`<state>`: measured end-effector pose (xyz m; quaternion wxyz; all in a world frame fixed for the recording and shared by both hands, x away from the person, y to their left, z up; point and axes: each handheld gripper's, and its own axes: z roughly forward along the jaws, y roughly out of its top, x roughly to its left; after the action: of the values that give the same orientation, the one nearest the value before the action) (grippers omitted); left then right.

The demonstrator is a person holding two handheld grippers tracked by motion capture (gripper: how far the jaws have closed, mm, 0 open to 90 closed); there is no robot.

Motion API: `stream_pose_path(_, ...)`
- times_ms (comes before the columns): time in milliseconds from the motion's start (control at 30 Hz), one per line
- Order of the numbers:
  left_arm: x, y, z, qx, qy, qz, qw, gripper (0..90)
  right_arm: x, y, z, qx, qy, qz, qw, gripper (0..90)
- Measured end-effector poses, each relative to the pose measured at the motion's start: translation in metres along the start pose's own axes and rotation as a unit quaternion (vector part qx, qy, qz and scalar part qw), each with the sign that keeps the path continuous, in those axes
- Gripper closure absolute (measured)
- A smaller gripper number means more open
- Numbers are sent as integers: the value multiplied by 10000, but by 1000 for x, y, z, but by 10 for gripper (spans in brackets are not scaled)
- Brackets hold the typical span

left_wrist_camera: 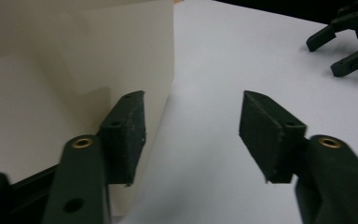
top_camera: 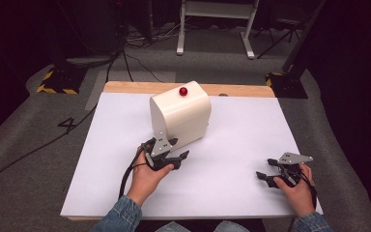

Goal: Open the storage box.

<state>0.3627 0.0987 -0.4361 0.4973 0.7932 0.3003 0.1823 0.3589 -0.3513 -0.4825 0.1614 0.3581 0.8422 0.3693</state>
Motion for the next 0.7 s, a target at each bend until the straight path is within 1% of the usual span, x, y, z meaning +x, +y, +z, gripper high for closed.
stream_pose_path(67,3,-1,-1,-5,-44,-27,10000,464,0,0,0,-2,0,-2,10000,231)
stream_pose_path(100,4,-1,-1,2,-42,0,10000,478,0,0,0,-2,0,-2,10000,231)
stream_pose_path(133,4,-1,-2,29,-12,46,10000,525,0,0,0,-2,-1,1,10000,231)
stream_pose_path(167,6,-2,-2,90,54,158,9998,545,0,0,0,-2,-1,1,10000,231)
stream_pose_path(233,7,-3,-2,89,57,129,9999,575,0,0,0,-3,0,-1,10000,231)
stream_pose_path(267,8,-3,-2,110,69,106,9999,575,0,0,0,-8,2,-2,10000,231)
stream_pose_path(300,10,-3,-3,157,144,99,9997,580,0,0,0,-9,2,-3,10000,231)
stream_pose_path(333,11,-4,-3,328,356,171,9987,578,0,0,0,-9,2,-4,10000,231)
stream_pose_path(367,12,-5,-3,403,451,161,9980,569,0,0,0,-9,1,-5,10000,231)
stream_pose_path(400,12,-5,-3,403,451,161,9980,552,0,0,0,-9,1,-5,10000,231)
stream_pose_path(433,16,-7,-2,486,564,120,9972,544,0,0,0,-6,-3,-6,10000,231)
stream_pose_path(467,16,-7,-2,486,564,120,9972,545,0,0,0,-6,-3,-6,10000,231)
stream_pose_path(567,21,-8,-2,558,635,119,9964,552,0,0,0,-2,-3,-3,10000,231)
stream_pose_path(667,28,-10,-3,610,723,47,9955,559,0,0,0,-2,-7,-6,10000,231)
stream_pose_path(700,28,-10,-3,610,723,47,9955,561,0,0,0,0,-6,-6,10000,231)
